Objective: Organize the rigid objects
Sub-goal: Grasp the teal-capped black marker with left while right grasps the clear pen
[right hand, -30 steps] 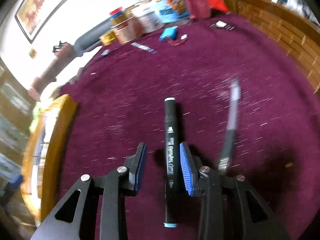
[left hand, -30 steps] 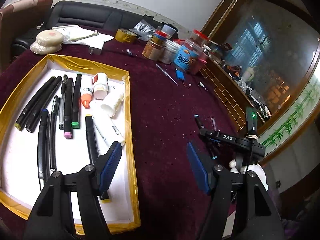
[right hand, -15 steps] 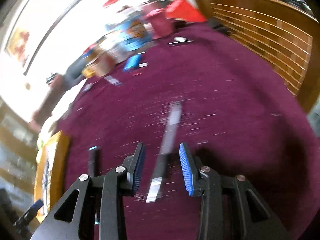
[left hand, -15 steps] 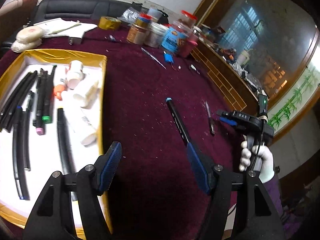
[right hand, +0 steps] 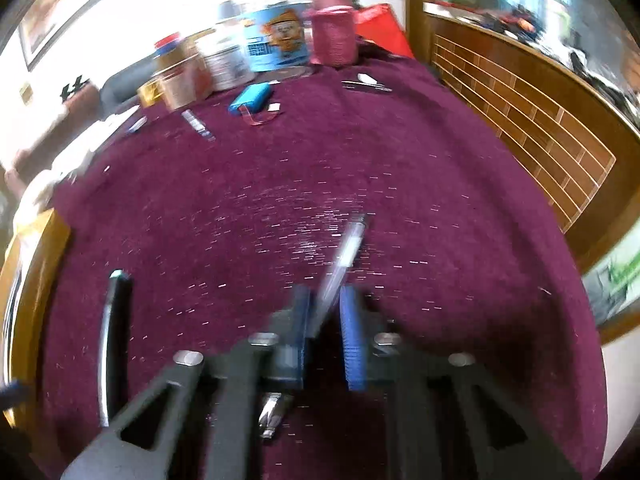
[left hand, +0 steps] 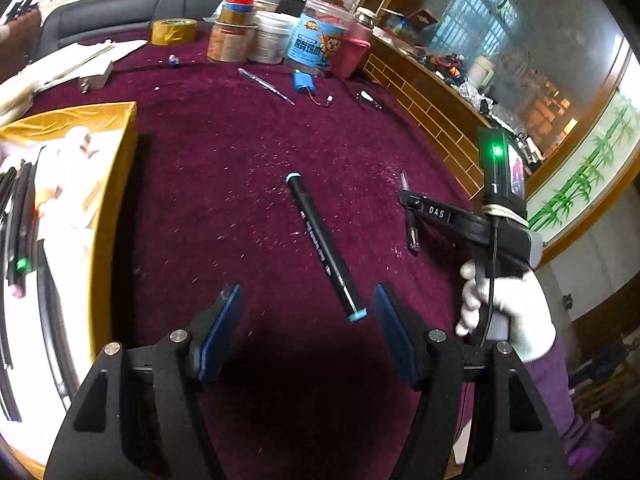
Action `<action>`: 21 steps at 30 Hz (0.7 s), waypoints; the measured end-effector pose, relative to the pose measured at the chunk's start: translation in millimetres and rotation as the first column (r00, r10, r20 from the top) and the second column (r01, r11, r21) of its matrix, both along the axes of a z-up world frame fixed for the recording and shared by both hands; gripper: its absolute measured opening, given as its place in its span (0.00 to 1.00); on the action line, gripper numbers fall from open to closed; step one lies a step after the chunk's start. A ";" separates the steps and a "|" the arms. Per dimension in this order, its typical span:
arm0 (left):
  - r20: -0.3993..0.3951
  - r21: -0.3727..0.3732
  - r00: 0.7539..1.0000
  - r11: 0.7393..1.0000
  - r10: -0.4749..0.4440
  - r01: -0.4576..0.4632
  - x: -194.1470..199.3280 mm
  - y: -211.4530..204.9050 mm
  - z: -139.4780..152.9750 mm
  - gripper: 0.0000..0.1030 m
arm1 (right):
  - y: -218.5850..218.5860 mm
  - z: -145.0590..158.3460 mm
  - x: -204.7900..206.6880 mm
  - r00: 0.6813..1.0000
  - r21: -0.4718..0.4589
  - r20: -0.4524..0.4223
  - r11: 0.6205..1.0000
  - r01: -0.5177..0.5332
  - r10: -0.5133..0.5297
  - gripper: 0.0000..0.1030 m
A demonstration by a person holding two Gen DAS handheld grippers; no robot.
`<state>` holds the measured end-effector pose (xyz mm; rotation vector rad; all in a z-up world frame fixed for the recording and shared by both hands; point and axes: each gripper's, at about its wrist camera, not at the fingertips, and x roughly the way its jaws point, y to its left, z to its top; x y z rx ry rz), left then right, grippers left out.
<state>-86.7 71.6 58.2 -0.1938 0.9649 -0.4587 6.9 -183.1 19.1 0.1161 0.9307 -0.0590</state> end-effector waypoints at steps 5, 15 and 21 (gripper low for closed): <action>-0.007 0.040 1.000 0.999 -0.007 0.007 18.0 -23.7 -3.0 0.64 | -13.2 -4.9 -2.9 0.998 0.087 0.060 0.996 0.010 -0.015 0.12; -0.006 0.232 0.997 0.969 -0.083 0.082 57.1 -93.8 -33.2 0.64 | -31.6 -7.3 -7.4 0.996 0.229 0.081 0.973 0.009 -0.028 0.12; 0.054 0.321 0.988 0.940 -0.141 0.117 54.6 -103.0 -40.6 0.12 | -34.9 -8.7 -9.8 0.996 0.259 0.084 0.966 0.006 -0.029 0.12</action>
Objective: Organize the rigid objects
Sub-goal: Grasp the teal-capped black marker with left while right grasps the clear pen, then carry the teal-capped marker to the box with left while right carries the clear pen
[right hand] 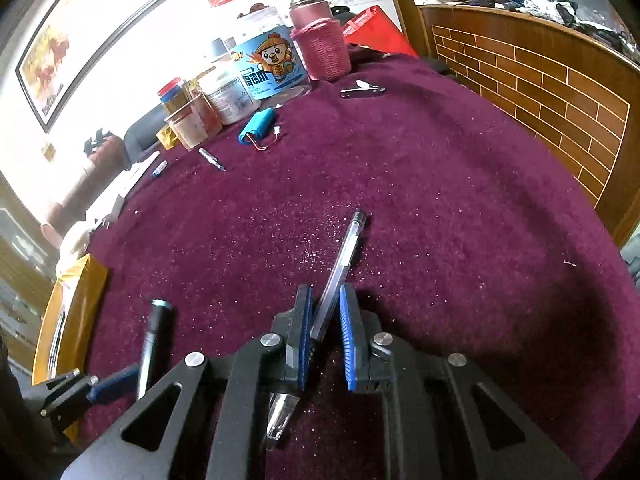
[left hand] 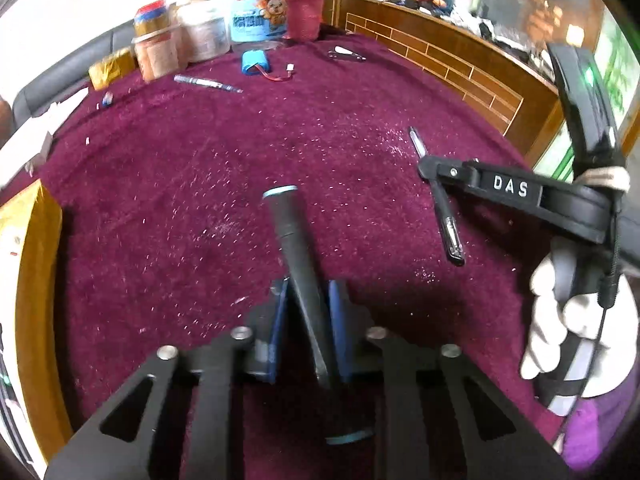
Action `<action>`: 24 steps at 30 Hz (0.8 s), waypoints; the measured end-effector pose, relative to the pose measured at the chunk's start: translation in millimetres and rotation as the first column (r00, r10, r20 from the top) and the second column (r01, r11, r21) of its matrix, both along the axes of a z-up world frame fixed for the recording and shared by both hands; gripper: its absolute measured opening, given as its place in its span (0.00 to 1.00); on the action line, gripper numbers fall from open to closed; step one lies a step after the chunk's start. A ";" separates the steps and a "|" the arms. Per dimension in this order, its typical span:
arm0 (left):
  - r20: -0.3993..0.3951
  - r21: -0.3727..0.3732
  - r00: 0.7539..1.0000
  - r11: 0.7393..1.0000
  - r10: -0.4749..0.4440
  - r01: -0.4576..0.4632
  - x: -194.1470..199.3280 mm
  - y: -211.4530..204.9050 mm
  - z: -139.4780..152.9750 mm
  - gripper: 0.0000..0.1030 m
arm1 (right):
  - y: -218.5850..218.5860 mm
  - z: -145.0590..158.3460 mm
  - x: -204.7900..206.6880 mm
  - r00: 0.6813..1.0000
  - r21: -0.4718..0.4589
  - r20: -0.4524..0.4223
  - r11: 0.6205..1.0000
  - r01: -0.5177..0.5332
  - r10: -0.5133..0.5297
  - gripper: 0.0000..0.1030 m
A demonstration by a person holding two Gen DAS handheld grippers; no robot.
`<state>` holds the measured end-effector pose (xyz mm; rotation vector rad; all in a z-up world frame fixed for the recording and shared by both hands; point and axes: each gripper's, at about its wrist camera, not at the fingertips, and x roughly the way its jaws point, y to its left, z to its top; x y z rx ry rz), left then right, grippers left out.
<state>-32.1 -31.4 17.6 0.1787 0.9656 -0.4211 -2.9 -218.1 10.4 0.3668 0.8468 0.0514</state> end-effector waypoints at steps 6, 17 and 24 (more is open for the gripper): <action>-0.039 -0.056 0.999 0.998 0.035 -0.037 9.3 18.6 -0.1 0.13 | -0.2 0.2 -0.3 1.000 -0.001 0.000 1.000 0.000 0.000 0.12; 0.012 -0.091 1.000 0.996 -0.009 0.010 7.1 11.7 -0.3 0.11 | 4.6 1.5 -0.1 1.000 -0.043 -0.006 0.999 -0.004 0.003 0.12; 0.000 -0.251 1.000 0.968 0.013 -0.013 -9.9 52.2 22.0 0.11 | 2.1 5.8 -4.3 1.000 0.005 0.010 1.000 -0.024 0.024 0.08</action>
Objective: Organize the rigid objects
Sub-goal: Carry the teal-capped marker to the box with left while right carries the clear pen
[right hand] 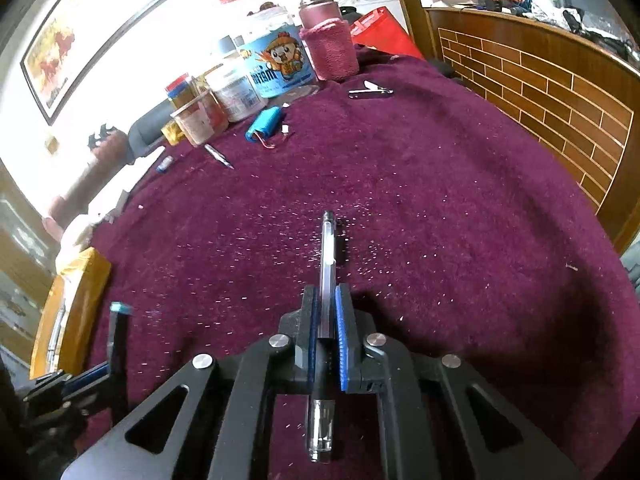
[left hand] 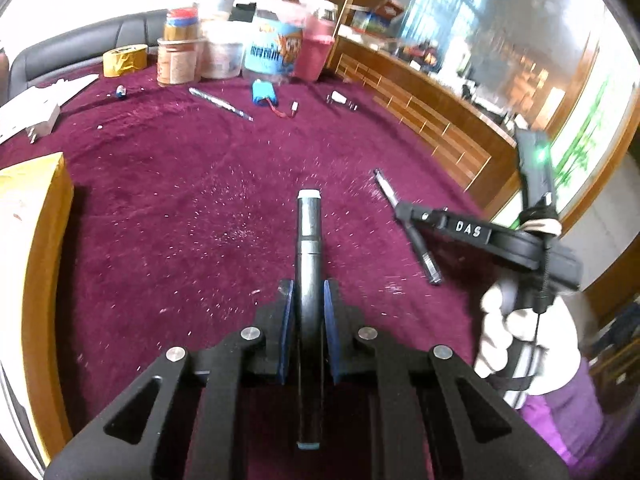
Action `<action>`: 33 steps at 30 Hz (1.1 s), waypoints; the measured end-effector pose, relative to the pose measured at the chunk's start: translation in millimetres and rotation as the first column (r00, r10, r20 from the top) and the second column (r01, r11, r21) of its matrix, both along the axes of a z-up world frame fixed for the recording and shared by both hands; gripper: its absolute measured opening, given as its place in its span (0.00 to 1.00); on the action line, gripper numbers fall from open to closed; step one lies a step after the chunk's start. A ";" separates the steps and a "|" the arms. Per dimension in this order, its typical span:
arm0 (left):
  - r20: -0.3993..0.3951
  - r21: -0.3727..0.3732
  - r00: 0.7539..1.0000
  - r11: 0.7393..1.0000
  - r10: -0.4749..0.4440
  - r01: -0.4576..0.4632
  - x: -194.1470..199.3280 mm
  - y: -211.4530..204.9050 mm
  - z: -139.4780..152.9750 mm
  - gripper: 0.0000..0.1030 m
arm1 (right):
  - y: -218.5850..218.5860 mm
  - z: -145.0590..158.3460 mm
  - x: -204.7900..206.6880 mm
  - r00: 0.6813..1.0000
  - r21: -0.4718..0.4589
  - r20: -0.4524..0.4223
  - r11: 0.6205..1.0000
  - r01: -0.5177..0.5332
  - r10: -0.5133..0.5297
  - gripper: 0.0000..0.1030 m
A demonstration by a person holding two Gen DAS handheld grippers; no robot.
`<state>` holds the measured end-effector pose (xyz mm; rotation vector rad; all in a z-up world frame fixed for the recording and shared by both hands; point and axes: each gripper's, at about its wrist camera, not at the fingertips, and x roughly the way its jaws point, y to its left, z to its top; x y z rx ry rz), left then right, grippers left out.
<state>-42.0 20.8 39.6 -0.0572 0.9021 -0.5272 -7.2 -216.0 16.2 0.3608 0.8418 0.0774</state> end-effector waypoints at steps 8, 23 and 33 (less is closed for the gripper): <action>-0.008 -0.184 1.000 0.983 0.008 -0.009 -16.7 42.1 18.9 0.12 | 14.0 20.6 -23.5 0.998 0.117 0.029 0.991 -0.060 0.057 0.08; 0.134 -0.361 0.973 0.924 0.188 -0.129 -77.4 179.7 71.7 0.12 | 129.0 70.1 -29.0 0.945 0.162 0.109 0.933 -0.322 0.308 0.08; 0.027 -0.351 0.927 0.872 0.374 -0.341 -102.0 289.4 38.6 0.12 | 240.4 59.9 -25.5 0.851 0.212 0.057 0.826 -0.521 0.522 0.08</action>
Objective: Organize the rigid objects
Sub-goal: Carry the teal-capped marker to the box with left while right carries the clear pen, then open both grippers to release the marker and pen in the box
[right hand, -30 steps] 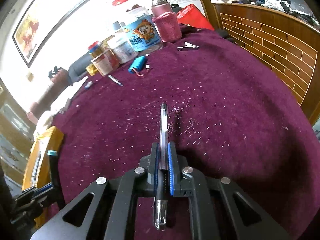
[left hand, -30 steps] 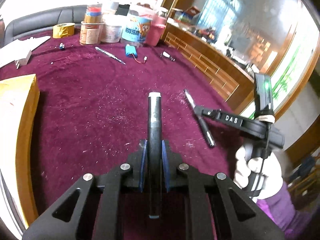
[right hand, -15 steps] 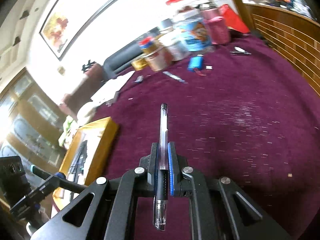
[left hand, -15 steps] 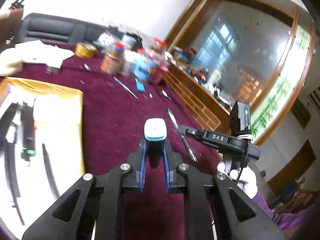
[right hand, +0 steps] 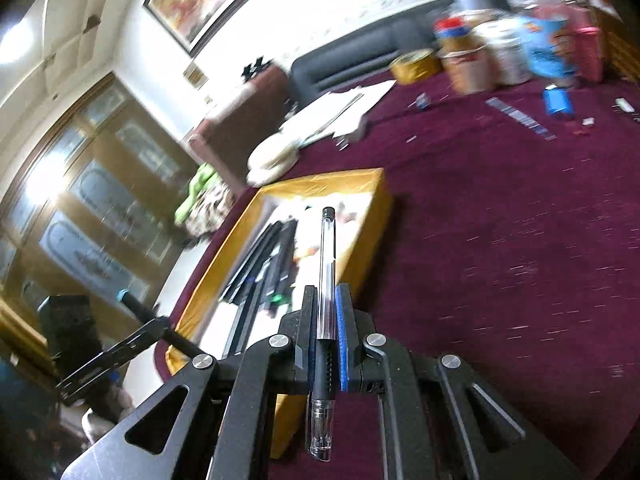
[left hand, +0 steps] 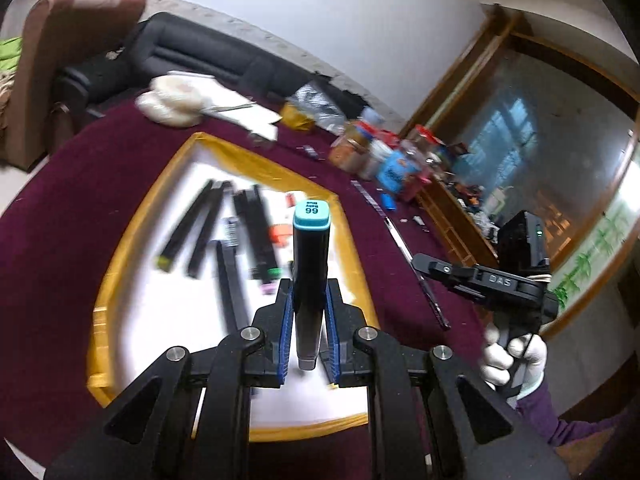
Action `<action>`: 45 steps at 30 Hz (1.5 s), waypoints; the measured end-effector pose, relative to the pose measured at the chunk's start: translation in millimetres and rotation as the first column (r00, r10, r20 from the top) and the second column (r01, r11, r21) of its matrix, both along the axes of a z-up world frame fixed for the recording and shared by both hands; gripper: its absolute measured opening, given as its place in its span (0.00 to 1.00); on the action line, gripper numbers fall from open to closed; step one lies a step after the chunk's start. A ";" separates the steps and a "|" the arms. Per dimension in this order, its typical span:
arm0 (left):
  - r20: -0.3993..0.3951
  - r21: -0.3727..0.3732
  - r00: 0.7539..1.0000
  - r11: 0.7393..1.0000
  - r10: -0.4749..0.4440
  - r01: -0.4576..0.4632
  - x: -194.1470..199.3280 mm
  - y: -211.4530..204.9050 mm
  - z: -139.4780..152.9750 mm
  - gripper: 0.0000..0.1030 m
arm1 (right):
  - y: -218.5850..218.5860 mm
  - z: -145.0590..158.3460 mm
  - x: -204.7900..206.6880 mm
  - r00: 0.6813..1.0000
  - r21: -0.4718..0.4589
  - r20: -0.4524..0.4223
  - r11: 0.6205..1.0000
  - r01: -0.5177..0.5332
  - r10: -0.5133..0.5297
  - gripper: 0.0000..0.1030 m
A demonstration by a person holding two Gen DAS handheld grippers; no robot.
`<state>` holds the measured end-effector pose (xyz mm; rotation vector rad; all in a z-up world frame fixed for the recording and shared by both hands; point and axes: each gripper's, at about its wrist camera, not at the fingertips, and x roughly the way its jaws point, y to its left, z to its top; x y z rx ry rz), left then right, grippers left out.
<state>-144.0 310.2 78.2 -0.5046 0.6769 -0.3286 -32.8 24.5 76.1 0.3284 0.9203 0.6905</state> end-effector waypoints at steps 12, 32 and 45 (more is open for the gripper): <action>-0.117 -0.057 0.991 0.995 0.069 -0.076 25.3 49.9 -34.2 0.13 | 97.7 -45.6 -5.7 0.978 -0.073 -0.129 0.982 -0.174 0.164 0.08; -0.207 0.052 0.978 0.997 -0.038 0.050 58.4 5.0 -47.6 0.26 | 115.5 -48.1 -18.1 0.992 -0.225 -0.071 0.967 -0.117 0.104 0.21; -0.006 0.446 0.976 0.874 0.220 -0.194 30.0 -29.0 -9.4 0.68 | 80.5 -34.5 -30.7 0.997 -0.226 0.064 0.974 -0.020 0.036 0.30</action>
